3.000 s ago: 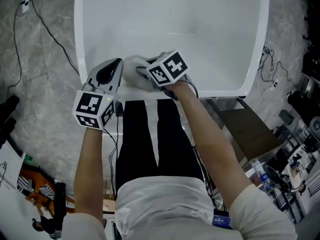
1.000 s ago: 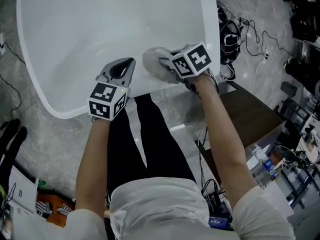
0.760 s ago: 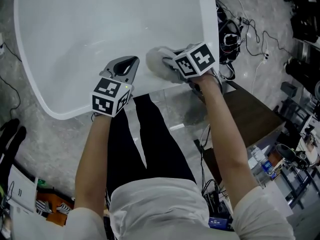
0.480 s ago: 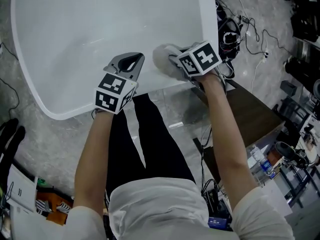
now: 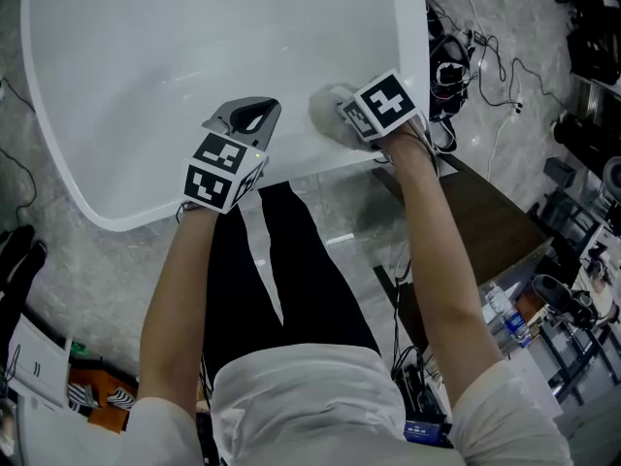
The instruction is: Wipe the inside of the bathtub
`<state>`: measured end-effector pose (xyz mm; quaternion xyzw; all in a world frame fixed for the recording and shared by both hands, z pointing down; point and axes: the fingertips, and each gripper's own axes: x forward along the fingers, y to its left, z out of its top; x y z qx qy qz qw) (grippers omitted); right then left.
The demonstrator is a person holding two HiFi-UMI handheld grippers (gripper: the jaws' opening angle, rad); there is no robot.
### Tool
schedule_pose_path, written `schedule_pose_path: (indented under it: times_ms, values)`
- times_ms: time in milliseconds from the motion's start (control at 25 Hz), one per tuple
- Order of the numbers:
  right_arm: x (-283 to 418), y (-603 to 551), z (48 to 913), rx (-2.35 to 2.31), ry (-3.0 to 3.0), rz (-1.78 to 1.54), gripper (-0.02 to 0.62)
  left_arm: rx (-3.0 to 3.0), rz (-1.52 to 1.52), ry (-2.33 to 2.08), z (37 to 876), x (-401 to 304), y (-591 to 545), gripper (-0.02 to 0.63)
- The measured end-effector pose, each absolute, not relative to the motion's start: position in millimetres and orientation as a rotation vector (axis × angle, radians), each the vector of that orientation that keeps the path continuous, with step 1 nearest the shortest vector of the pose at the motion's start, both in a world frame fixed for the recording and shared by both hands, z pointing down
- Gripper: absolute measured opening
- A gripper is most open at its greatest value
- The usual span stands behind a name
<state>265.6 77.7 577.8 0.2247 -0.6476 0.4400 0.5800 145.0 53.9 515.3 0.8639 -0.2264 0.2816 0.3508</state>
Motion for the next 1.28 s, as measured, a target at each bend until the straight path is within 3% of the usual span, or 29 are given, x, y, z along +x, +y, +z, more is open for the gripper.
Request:
schedule_pose_path:
  times_ms: [560, 1280]
  values:
    - [254.6, 66.0, 624.8, 0.469, -1.442, 1.040, 0.092, 2.211, 0.924, -0.491, 559.0, 116.9, 48.6, 0.011]
    - [233.3, 51.0, 679.2, 0.504, -1.442, 1.167, 0.092, 2.109, 0.892, -0.584, 589.3, 68.0, 39.4, 0.011]
